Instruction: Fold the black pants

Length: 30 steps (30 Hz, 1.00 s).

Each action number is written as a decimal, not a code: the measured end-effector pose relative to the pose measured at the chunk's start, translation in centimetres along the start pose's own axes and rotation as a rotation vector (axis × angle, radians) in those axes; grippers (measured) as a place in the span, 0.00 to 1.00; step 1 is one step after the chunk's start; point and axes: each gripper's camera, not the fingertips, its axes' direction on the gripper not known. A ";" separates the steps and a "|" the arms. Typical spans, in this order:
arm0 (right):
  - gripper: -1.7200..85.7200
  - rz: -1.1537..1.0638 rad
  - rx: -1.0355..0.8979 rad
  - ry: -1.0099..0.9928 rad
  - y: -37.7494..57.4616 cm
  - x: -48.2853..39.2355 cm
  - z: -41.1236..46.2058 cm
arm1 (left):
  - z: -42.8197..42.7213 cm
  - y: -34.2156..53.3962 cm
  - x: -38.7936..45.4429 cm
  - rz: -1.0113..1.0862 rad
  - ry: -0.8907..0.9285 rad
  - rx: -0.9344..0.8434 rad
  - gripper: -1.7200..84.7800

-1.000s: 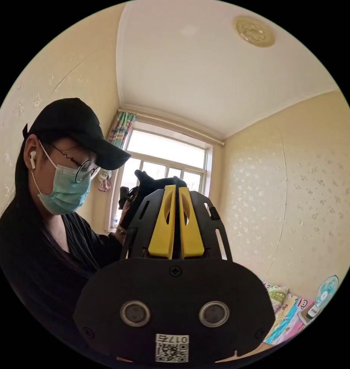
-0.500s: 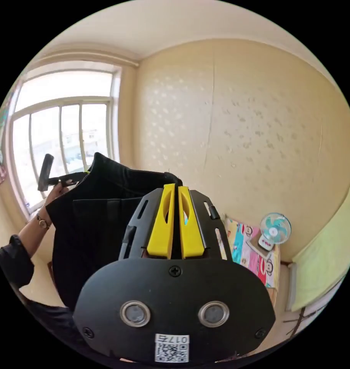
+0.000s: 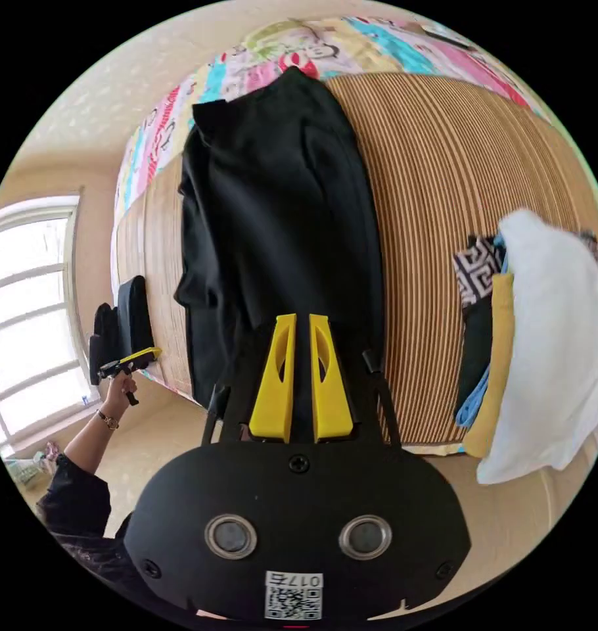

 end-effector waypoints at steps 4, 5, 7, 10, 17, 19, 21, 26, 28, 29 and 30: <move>0.05 0.064 -0.065 0.012 4.9 7.7 2.6 | 6.7 1.5 1.1 0.056 0.014 -0.040 0.15; 0.05 0.048 -0.061 0.031 5.6 9.0 2.2 | 6.4 2.3 1.7 0.051 -0.090 0.034 0.11; 0.06 0.030 -0.040 0.049 6.6 10.8 1.3 | 7.1 2.7 2.5 0.105 -0.169 -0.022 0.06; 0.07 -0.010 -0.023 0.002 7.8 13.8 -0.4 | 7.3 5.0 2.6 0.194 -0.157 -0.112 0.04; 0.13 -0.022 -0.176 -0.077 11.0 21.4 0.8 | 2.2 12.3 -7.4 -0.226 -0.300 0.017 0.04; 0.12 -0.025 -0.256 -0.073 12.0 22.8 2.5 | 2.4 13.6 -9.7 -0.339 -0.261 -0.034 0.06; 0.09 -0.046 -0.307 -0.094 12.9 23.8 3.4 | 1.7 15.2 -11.1 -0.427 -0.153 0.010 0.09; 0.05 -0.084 -0.184 -0.308 16.0 25.9 -3.9 | -1.9 13.8 -5.1 -0.203 0.285 0.186 0.14; 0.05 -0.161 -0.133 -0.456 17.1 25.1 -8.0 | -2.8 11.4 0.0 -0.054 0.395 0.168 0.17; 0.05 -0.226 -0.109 -0.541 17.6 24.0 -10.6 | -3.5 9.7 4.0 0.054 0.443 0.149 0.18; 0.05 -0.259 -0.103 -0.567 17.8 23.4 -11.6 | -3.8 8.9 6.0 0.102 0.452 0.135 0.19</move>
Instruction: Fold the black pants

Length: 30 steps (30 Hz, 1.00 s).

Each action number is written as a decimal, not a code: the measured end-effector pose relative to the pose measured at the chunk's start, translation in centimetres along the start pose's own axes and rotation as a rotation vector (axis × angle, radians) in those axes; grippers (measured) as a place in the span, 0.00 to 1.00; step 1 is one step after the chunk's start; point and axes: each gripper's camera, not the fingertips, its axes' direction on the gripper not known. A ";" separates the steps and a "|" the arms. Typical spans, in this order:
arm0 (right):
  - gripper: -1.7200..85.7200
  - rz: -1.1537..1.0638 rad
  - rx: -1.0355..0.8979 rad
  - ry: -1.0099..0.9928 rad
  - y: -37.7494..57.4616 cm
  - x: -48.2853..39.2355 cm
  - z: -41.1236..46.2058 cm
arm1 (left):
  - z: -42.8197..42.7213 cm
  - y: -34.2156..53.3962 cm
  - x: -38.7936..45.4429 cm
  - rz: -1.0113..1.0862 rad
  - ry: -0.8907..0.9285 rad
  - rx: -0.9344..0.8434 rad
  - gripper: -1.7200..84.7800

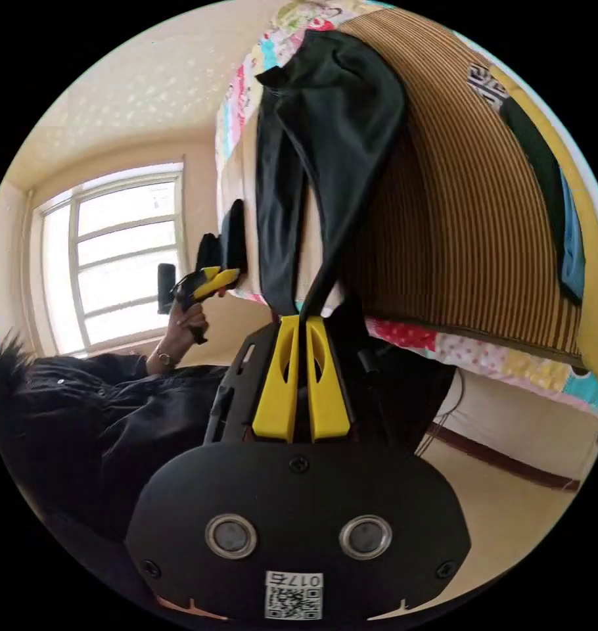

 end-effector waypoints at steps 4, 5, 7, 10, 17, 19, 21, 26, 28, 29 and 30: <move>0.05 -0.236 -0.151 -0.017 -0.9 -5.4 -0.7 | 8.5 -5.9 11.3 0.279 -0.030 -0.361 0.23; 0.05 -0.285 -0.238 -0.022 -1.3 -5.5 -0.4 | 11.3 -6.4 12.5 0.305 -0.100 -0.479 0.22; 0.05 -0.377 -0.449 0.015 -1.9 -4.4 0.0 | 13.6 -5.9 13.1 0.325 -0.257 -0.556 0.14; 0.07 -0.407 -0.684 -0.001 -5.2 0.0 -2.7 | 12.1 -3.7 12.5 0.329 -0.300 -0.448 0.06; 0.26 -0.169 -0.130 0.178 -30.5 9.1 -13.2 | 7.4 0.0 7.0 0.105 -0.126 -0.284 0.05; 0.26 -0.076 0.045 0.149 -36.4 11.5 -14.0 | 6.6 0.7 6.3 0.094 -0.101 -0.259 0.05; 0.24 0.044 0.164 0.176 -40.9 13.5 -14.0 | 5.9 1.1 5.4 0.076 -0.070 -0.255 0.05; 0.06 0.046 0.383 0.364 -44.3 10.0 -13.2 | 1.6 3.2 -0.4 -0.026 0.267 -0.149 0.05; 0.04 -0.083 0.481 0.466 -42.8 3.6 -11.6 | -0.7 4.8 -3.3 -0.063 0.459 -0.069 0.04; 0.04 -0.175 0.549 0.488 -41.5 -1.0 -9.9 | -2.2 6.0 -5.6 -0.087 0.609 -0.014 0.04; 0.04 -0.218 0.580 0.493 -40.9 -3.3 -8.9 | -3.0 6.7 -6.8 -0.095 0.680 0.011 0.04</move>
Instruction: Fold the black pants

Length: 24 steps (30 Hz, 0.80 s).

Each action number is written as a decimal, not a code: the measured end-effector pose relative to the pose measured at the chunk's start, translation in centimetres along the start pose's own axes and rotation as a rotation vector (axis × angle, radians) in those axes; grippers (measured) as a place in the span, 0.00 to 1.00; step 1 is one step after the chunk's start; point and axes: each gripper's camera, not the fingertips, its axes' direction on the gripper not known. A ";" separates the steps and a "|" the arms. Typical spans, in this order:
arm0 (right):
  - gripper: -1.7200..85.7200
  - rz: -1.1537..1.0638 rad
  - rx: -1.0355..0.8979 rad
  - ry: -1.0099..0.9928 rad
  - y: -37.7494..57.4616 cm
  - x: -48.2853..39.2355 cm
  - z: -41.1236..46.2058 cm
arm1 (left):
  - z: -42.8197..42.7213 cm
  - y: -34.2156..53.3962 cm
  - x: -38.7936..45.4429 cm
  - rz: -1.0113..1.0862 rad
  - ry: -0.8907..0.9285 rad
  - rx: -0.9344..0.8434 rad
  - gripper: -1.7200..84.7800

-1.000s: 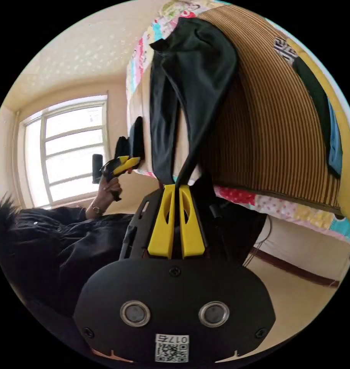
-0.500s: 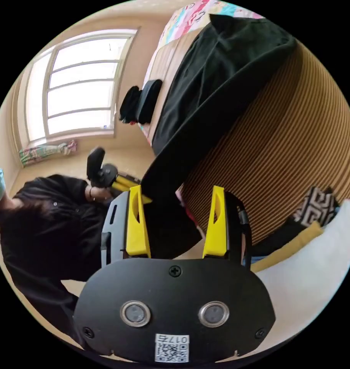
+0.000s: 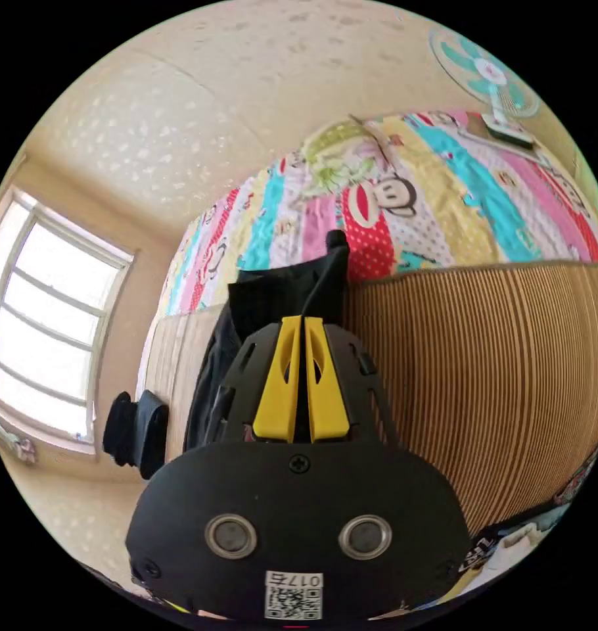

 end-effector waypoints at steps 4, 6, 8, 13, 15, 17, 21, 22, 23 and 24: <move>0.03 -0.135 0.103 -0.207 1.0 -14.3 3.5 | -10.6 4.0 -4.0 -0.016 0.225 0.155 0.05; 0.03 -0.178 0.064 -0.423 1.3 -18.1 7.6 | -15.9 5.3 -5.0 -0.010 0.121 0.217 0.05; 0.03 -0.163 -0.042 -0.510 2.7 -20.9 11.9 | -22.4 6.8 -6.2 -0.047 -0.151 0.274 0.06; 0.04 -0.302 -0.259 -0.436 13.7 -21.6 12.5 | -28.9 7.9 -8.5 -0.183 -0.665 0.318 0.07; 0.05 -0.317 -0.400 -0.351 20.3 -20.3 12.4 | -28.9 7.1 -9.2 -0.177 -0.686 0.248 0.08; 0.06 -0.263 -0.509 -0.260 29.9 -17.8 10.9 | -28.3 5.7 -9.9 -0.159 -0.618 0.185 0.11; 0.10 -0.063 -0.549 -0.178 42.1 -15.0 6.9 | -27.2 3.8 -7.7 -0.044 -0.728 0.182 0.11; 0.11 0.015 -0.539 -0.186 45.2 -14.5 5.5 | -26.8 3.1 -6.7 0.006 -0.782 0.186 0.11; 0.11 0.084 -0.542 -0.209 47.9 -14.4 4.8 | -26.0 2.2 -6.2 0.042 -0.826 0.165 0.12; 0.11 0.110 -0.553 -0.223 49.2 -14.5 4.6 | -25.5 1.7 -6.2 0.053 -0.844 0.142 0.12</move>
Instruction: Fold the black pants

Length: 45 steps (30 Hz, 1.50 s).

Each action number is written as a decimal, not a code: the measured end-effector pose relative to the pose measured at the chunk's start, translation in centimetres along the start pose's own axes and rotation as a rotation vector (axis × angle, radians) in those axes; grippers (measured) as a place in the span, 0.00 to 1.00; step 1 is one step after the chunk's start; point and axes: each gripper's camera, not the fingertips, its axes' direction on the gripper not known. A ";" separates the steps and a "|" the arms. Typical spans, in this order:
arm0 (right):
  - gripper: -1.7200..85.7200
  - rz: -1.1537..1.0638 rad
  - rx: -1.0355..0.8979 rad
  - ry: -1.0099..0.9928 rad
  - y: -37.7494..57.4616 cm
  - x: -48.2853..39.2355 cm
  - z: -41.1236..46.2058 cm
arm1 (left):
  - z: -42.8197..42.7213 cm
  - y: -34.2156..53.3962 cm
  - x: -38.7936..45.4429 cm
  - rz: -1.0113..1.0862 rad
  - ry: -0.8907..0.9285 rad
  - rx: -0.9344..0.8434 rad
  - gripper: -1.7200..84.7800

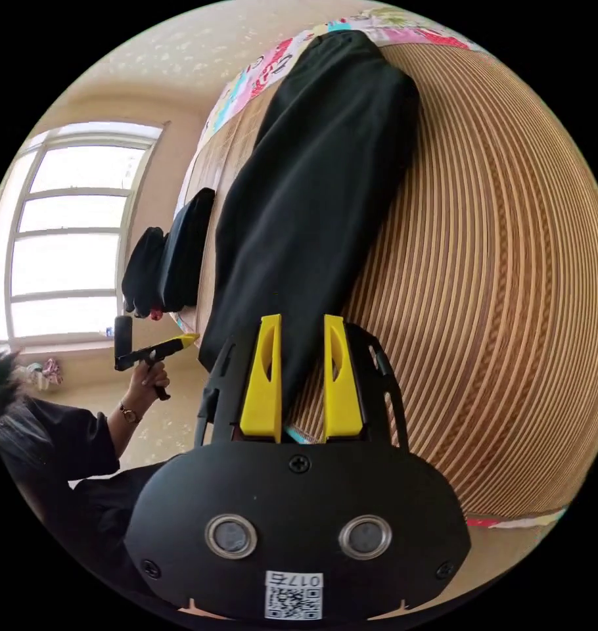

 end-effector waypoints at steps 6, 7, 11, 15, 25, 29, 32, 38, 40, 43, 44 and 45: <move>0.06 0.134 -0.041 -0.058 8.0 -0.7 1.1 | 4.6 0.2 3.9 0.202 -0.045 -0.174 0.05; 0.05 0.085 -0.061 0.005 9.3 -1.5 0.4 | 5.2 1.4 5.3 0.272 -0.087 -0.215 0.04; 0.05 0.023 -0.181 -0.039 11.7 -0.3 -1.1 | 9.1 4.6 7.0 0.289 -0.225 -0.430 0.06; 0.07 0.063 -0.058 -0.150 11.2 2.5 -4.7 | 6.3 3.8 5.6 0.142 -0.123 -0.275 0.09; 0.14 0.088 0.018 -0.476 3.5 7.8 -4.5 | 4.7 -5.2 3.4 0.123 0.059 -0.072 0.15; 0.08 0.123 -0.049 -0.732 2.6 8.4 -3.7 | 7.1 -7.4 2.7 0.047 0.151 -0.199 0.10; 0.05 0.036 -0.008 -0.762 4.7 4.5 -8.3 | 5.4 -6.7 3.4 0.112 0.382 -0.236 0.07; 0.02 -0.386 0.266 -0.921 11.6 -8.5 -26.9 | -8.1 -0.3 11.0 0.461 0.841 0.048 0.06; 0.02 -0.568 0.319 -0.873 13.5 -14.1 -33.5 | -13.3 1.4 14.6 0.599 0.899 0.132 0.06; 0.02 -0.819 0.393 -0.747 16.1 -22.6 -42.5 | -21.3 4.0 21.7 0.824 0.837 0.313 0.06; 0.02 -0.880 0.438 -0.733 16.5 -24.8 -45.5 | -23.6 4.4 23.9 0.879 0.820 0.372 0.06; 0.02 -0.901 0.458 -0.728 16.4 -25.7 -46.7 | -24.5 4.3 25.0 0.895 0.815 0.391 0.06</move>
